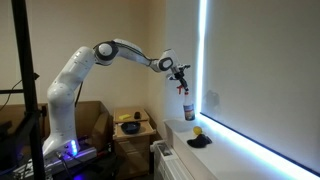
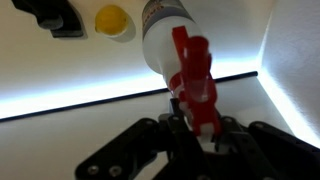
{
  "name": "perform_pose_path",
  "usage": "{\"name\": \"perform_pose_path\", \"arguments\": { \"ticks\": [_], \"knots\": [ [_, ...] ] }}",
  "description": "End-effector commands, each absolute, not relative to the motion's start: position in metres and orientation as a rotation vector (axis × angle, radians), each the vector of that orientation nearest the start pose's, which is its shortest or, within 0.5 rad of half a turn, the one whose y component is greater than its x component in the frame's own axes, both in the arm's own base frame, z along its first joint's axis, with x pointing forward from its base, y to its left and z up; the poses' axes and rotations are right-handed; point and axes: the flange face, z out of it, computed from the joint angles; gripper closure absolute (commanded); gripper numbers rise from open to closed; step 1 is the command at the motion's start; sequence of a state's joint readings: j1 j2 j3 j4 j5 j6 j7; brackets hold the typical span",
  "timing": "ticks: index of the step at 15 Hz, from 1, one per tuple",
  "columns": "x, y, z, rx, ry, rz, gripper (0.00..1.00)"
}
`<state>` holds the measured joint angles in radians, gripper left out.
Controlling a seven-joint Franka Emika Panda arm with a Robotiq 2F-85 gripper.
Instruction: Take the pump bottle and put it on the cabinet
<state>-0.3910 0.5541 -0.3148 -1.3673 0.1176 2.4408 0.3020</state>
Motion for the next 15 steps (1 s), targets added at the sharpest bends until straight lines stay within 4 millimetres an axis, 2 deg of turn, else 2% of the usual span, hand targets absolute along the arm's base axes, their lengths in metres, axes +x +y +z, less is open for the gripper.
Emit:
{"name": "perform_pose_path", "arguments": {
  "ticks": [1,5,8,11,12,13,15],
  "knots": [
    [0.586,-0.392,0.513,-2.818,1.222,-0.921,0.94],
    [0.563,-0.327,0.532,-2.873,0.885,-0.871,0.94],
    [0.539,-0.29,0.552,-2.907,0.637,-0.888,0.94],
    [0.518,-0.255,0.574,-2.901,0.444,-0.985,0.94],
    [0.513,-0.25,0.582,-2.871,0.435,-1.009,0.94],
    [0.534,-0.266,0.568,-2.912,0.501,-0.927,0.74],
    [0.523,-0.251,0.58,-2.888,0.46,-0.956,0.74]
  ]
}}
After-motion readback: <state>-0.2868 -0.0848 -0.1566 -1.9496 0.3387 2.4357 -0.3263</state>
